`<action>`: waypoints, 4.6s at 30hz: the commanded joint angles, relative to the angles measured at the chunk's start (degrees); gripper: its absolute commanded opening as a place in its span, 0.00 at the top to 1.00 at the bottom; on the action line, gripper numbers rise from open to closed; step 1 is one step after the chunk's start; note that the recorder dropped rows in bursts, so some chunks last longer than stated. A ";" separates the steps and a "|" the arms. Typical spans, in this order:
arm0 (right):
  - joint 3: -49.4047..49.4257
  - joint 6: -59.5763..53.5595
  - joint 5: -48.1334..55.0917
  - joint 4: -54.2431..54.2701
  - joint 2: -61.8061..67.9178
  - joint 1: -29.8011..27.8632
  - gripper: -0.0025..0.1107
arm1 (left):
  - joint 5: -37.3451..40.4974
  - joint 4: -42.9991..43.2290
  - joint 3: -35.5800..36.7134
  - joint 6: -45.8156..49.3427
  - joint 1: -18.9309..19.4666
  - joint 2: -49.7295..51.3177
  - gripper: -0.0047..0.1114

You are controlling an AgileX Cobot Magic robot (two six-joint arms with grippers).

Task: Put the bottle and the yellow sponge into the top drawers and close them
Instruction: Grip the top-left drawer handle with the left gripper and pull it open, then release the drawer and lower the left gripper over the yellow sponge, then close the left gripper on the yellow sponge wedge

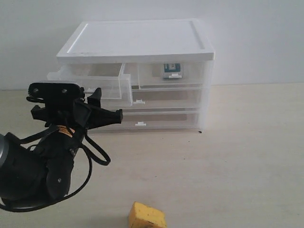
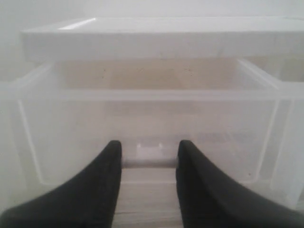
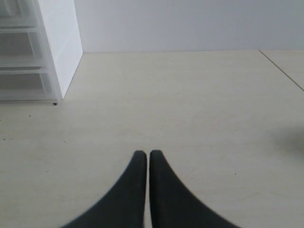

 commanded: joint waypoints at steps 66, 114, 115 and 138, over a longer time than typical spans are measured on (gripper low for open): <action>0.23 -0.12 -0.46 -0.39 -0.35 0.08 0.98 | 26.05 -15.04 2.98 38.80 -28.50 -18.29 0.92; 0.23 -0.12 -0.46 -0.39 -0.35 0.08 0.98 | 112.09 14.50 -14.70 62.49 -5.26 -15.68 0.65; 0.23 -0.12 -0.46 -0.39 -0.35 0.08 0.98 | 111.37 14.29 -14.70 62.06 -5.26 -15.12 0.56; 0.23 -0.12 -0.46 -0.39 -0.35 0.08 0.98 | 97.49 13.05 -14.70 41.24 -5.26 -7.09 0.24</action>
